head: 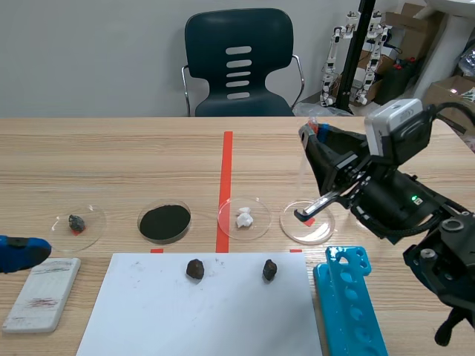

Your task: Draw acid from the petri dish

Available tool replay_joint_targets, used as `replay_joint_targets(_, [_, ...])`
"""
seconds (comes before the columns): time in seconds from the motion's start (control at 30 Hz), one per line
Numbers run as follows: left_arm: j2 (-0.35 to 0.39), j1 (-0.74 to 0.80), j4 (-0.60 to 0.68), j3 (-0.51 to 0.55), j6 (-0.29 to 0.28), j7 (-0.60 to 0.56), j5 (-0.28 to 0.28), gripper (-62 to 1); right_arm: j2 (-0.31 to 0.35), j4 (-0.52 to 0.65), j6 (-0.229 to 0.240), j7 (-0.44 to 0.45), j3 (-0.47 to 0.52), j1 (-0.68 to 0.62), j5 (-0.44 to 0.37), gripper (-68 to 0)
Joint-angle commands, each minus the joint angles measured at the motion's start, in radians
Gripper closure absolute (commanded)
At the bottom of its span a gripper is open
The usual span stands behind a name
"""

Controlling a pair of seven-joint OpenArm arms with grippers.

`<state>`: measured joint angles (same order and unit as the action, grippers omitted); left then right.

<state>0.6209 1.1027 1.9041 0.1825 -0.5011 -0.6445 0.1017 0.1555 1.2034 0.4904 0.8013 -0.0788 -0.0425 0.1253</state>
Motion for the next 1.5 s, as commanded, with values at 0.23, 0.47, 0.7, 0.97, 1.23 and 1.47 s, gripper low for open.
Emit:
replay_joint_targets(0.23, [-0.008,0.008,0.008,-0.004,-0.003,-0.016,0.01,-62.3,-0.001,-0.059,-0.023,0.062,0.005,0.032,0.006,-1.0])
replay_joint_targets(0.47, [-0.008,0.008,0.008,-0.004,-0.003,-0.016,0.01,-62.3,-0.001,-0.159,-0.023,0.069,0.005,0.089,0.006,-1.0])
replay_joint_targets(0.7, [-0.008,0.008,0.008,-0.004,-0.003,-0.016,0.01,-62.3,-0.001,-0.202,-0.038,0.074,-0.016,0.106,0.006,-1.0])
replay_joint_targets(0.97, [-0.008,0.008,0.008,-0.004,-0.003,-0.016,0.01,-62.3,-0.005,-0.232,-0.058,0.074,-0.027,0.106,0.006,-1.0])
replay_joint_targets(1.23, [-0.008,0.008,0.008,-0.004,-0.003,-0.016,0.01,-62.3,-0.014,-0.25,-0.064,0.073,-0.027,0.106,0.006,-1.0])
replay_joint_targets(1.47, [-0.008,0.008,0.008,-0.004,-0.003,-0.016,0.01,-62.3,-0.014,-0.263,-0.064,0.058,-0.027,0.106,0.006,-1.0])
